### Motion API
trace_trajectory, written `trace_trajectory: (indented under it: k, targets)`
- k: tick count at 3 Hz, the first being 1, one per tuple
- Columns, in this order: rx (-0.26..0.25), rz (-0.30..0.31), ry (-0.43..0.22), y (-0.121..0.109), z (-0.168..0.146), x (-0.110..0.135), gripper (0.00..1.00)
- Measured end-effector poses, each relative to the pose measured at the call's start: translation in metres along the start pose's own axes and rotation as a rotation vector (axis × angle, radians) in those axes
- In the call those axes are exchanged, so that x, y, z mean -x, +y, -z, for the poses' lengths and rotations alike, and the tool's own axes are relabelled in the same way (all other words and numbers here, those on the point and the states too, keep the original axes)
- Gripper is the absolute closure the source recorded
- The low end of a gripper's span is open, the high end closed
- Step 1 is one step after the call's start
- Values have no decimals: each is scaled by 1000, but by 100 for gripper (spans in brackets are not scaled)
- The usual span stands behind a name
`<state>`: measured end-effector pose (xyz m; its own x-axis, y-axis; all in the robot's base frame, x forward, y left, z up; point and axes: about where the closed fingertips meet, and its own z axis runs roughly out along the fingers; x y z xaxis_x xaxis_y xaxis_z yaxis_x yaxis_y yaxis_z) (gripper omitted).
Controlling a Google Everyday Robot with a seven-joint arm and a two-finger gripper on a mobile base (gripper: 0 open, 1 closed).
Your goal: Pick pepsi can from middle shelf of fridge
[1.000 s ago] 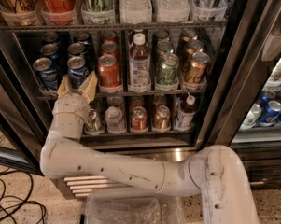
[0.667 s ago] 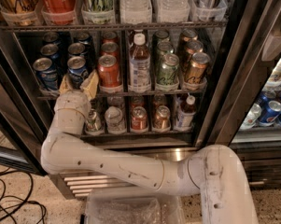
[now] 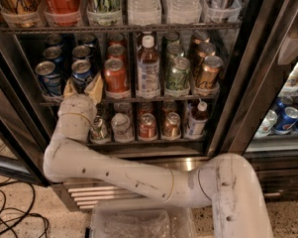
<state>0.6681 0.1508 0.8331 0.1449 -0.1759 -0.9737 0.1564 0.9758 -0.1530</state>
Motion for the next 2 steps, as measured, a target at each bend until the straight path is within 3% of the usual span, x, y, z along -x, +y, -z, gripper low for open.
trace_trajectory:
  k: [2]
  targets:
    - [-1, -2, 1, 1, 0, 1, 100]
